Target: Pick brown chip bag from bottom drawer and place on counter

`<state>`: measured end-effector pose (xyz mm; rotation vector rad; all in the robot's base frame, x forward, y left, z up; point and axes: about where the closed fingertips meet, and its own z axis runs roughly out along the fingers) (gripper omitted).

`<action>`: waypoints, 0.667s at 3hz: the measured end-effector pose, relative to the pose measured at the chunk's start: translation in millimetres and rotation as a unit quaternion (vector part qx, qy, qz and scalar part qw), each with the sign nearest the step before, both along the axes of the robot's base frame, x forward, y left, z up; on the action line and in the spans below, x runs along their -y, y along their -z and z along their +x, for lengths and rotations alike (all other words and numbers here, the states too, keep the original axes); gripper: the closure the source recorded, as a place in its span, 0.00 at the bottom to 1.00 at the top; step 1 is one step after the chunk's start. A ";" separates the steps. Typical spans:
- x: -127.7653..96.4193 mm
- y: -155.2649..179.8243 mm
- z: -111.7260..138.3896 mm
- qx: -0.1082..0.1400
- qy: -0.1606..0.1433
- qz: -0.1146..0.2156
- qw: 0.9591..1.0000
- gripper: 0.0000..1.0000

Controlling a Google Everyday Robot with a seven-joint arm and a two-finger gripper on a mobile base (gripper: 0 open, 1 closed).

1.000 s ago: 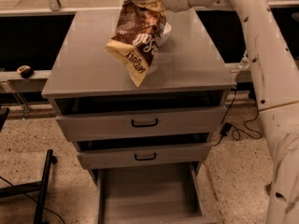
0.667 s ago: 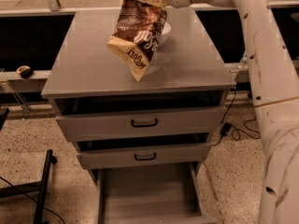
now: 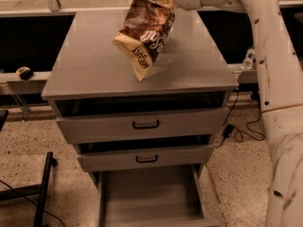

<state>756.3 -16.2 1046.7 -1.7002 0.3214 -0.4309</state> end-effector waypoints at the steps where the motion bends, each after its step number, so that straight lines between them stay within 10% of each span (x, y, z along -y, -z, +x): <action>1: 0.0 -0.1 0.0 0.000 0.000 0.000 1.000 1.00; 2: -5.5 -38.9 -2.7 0.029 0.002 0.001 1.000 1.00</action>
Offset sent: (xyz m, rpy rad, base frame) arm 0.0002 0.0035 0.1122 0.0066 -0.1614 -0.0207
